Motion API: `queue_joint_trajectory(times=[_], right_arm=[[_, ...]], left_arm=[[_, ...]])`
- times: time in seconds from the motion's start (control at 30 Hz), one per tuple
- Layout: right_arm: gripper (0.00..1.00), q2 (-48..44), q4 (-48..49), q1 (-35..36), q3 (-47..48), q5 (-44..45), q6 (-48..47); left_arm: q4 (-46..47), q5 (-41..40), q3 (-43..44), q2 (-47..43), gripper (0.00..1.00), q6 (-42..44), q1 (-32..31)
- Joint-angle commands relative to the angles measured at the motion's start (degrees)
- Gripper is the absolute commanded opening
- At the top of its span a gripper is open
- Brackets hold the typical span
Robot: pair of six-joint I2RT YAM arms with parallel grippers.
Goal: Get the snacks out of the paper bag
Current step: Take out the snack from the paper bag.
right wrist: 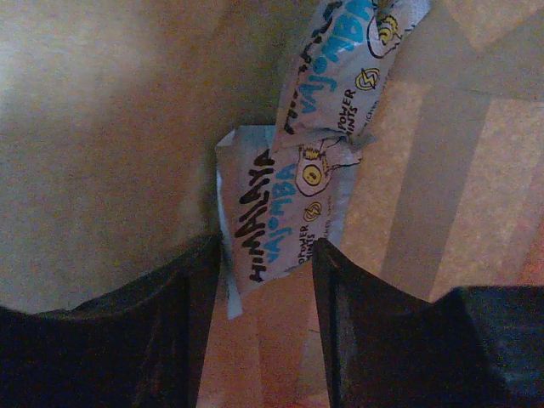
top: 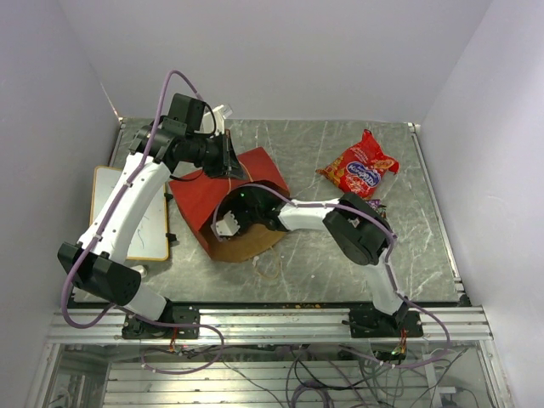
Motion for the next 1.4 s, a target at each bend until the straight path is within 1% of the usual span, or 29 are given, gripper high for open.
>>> queue_joint_trajectory(times=[0.0, 0.2, 0.23, 0.3, 0.37, 0.43, 0.53, 0.63, 0.8, 0.93, 1.03, 1.13, 1.27, 1.3, 1.37], right_arm=[[0.46, 3.49, 2.90, 0.58, 2.19, 4.33, -1.42], [0.37, 5.87, 8.87, 0.80, 3.22, 5.51, 0.75], [0.32, 6.38, 10.30, 0.73, 3.37, 5.77, 1.78], [0.18, 7.03, 12.04, 0.73, 3.52, 7.32, 2.85], [0.11, 6.61, 13.13, 0.70, 3.16, 7.33, 3.75], [0.01, 5.13, 11.55, 0.76, 2.63, 6.47, 3.57], [0.00, 1.00, 10.41, 0.80, -0.10, 5.12, 5.27], [0.00, -5.16, 8.46, 0.86, -3.93, 3.76, 8.29], [0.00, -16.03, 5.55, 1.46, -13.01, 2.17, 12.51], [0.00, -24.65, 1.97, 2.50, -17.36, -0.68, 18.31], [0.00, -30.75, -4.84, 2.95, -18.31, -4.40, 23.51], [0.00, -37.84, -11.73, 3.19, -18.68, -6.14, 28.34], [0.00, -48.07, -23.74, 3.14, -18.52, -5.89, 34.11], [0.00, -51.02, -28.06, 3.12, -17.82, -5.21, 36.19], [0.00, -54.94, -33.76, 3.14, -15.51, -2.76, 39.90]], left_arm=[[0.73, 2.13, -0.01, -1.59, 0.07, -0.50, 0.47], [1.51, 2.38, -1.68, -2.81, 0.07, -1.70, 0.49], [1.85, 2.47, -2.10, -3.05, 0.07, -2.10, 0.47], [2.62, 2.63, -3.06, -3.60, 0.07, -3.02, 0.46], [3.32, 2.59, -3.83, -4.11, 0.07, -3.67, 0.47], [3.61, 1.61, -4.25, -4.66, 0.07, -4.31, 0.46], [4.36, -0.03, -4.65, -5.15, 0.07, -5.19, 0.55], [5.90, -0.76, -5.13, -5.30, 0.07, -6.21, 0.68], [8.48, -0.38, -4.44, -4.50, 0.07, -6.99, 1.23], [10.27, 1.10, -4.65, -3.87, 0.07, -7.31, 1.43], [11.09, 1.80, -5.06, -3.49, 0.07, -7.21, 1.65], [10.46, 1.14, -4.92, -3.17, 0.07, -6.38, 1.84], [9.72, 0.03, -5.43, -3.03, 0.07, -5.83, 1.78], [9.92, 0.06, -5.69, -3.03, 0.07, -5.78, 1.78], [10.33, -0.02, -6.37, -3.00, 0.07, -5.90, 1.78]])
